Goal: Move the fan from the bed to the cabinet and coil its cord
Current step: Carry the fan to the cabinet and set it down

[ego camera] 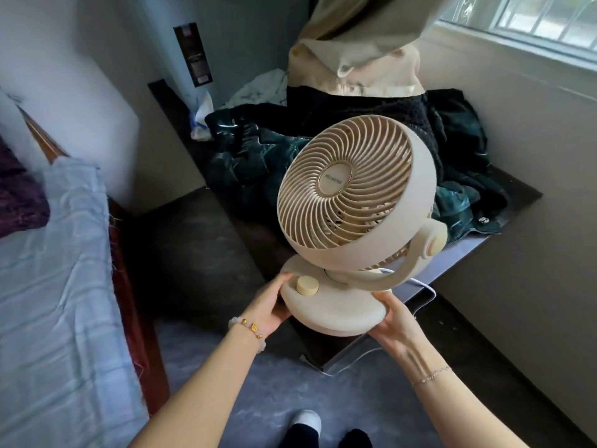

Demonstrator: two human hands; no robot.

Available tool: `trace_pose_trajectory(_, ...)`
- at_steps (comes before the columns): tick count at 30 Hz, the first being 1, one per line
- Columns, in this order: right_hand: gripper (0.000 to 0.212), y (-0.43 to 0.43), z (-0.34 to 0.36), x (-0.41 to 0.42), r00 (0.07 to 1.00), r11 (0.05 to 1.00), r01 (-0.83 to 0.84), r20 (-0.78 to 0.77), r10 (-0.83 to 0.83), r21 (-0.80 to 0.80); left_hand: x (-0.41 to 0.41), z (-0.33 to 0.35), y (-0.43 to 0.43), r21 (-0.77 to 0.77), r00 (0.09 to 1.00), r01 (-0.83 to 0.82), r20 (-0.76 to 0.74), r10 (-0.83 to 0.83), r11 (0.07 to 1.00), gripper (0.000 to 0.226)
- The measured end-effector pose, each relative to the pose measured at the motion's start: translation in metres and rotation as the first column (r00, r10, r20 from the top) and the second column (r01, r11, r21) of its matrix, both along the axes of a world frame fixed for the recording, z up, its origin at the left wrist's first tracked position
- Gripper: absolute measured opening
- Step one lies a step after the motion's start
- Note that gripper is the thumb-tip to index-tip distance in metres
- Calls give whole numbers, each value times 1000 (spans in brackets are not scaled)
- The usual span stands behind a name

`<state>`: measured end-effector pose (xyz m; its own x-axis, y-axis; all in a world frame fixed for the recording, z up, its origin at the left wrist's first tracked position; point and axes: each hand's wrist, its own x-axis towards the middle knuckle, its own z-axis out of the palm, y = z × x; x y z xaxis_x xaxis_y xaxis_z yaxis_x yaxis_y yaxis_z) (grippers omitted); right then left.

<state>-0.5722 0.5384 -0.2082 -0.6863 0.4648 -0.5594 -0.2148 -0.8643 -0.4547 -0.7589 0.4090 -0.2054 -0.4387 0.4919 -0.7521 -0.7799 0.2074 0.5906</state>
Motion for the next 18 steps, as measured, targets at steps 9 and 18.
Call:
trace_pose_trajectory(9,55,3,-9,-12,996,987,-81,42,76,139,-22,-4,10,-9,995,62,-81,-62,998,25)
trace_pose_trajectory(18,23,-5,-16,-18,910,937,-158,415,15,311,-38,-4,13,-130,927,44,-365,-89,991,23)
